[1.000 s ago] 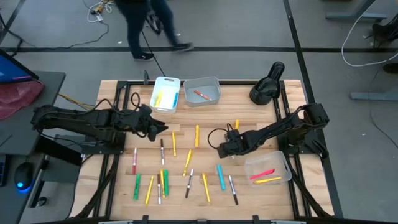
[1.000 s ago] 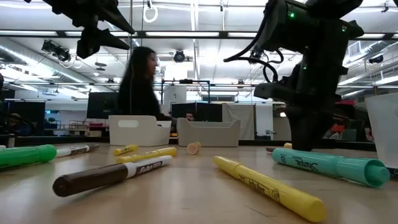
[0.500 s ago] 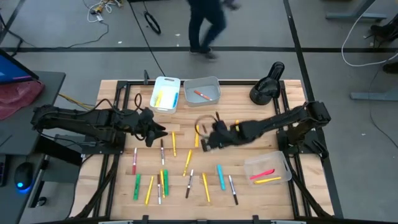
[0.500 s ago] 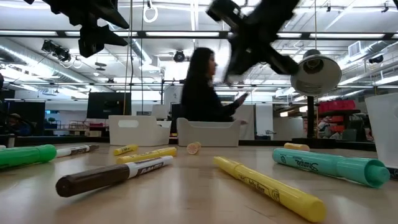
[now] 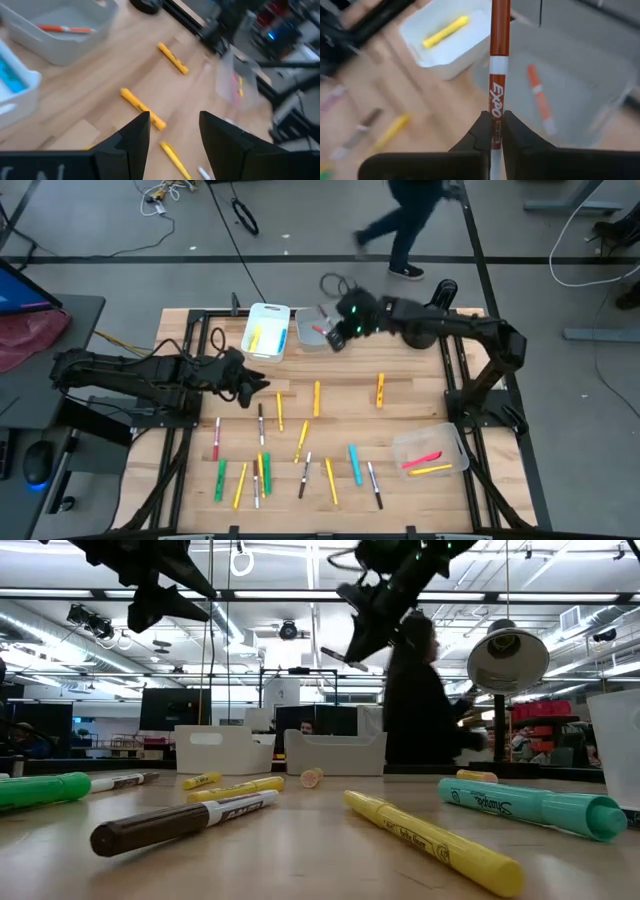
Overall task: Pick & Place Markers
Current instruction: Put the brown marker pen into the gray bin
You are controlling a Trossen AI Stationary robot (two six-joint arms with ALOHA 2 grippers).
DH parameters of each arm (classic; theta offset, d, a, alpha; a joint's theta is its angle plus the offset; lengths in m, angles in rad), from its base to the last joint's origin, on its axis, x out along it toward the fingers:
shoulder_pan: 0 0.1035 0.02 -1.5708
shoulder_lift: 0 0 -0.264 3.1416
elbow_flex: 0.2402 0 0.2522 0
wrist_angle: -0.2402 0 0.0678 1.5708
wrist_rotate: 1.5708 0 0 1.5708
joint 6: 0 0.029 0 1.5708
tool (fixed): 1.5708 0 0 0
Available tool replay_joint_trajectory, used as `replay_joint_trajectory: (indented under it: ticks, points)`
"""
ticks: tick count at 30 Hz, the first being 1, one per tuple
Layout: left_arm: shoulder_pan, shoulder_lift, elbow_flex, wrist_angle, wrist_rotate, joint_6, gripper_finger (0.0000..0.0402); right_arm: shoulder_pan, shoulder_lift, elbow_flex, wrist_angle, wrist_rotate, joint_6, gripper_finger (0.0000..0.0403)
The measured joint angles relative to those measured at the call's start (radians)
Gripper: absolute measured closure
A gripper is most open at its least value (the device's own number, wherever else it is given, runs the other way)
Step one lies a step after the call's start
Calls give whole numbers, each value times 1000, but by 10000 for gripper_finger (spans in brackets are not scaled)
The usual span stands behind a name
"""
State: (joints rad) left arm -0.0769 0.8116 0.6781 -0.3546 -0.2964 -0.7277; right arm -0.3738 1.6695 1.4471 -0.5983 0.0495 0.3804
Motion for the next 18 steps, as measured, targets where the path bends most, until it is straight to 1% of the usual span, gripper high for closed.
replay_joint_trajectory:
  ticks: [4,8,13,18]
  points:
    - [2,0,0,13,-90,-53,225,-104,10,2,21,-41,-302,389]
    - [2,0,0,38,-198,-93,225,-175,58,2,24,-67,-538,389]
    - [2,0,0,69,-324,-104,225,-207,142,2,49,-87,-784,388]
    - [2,0,0,73,-387,-183,225,-208,231,2,93,-82,-974,385]
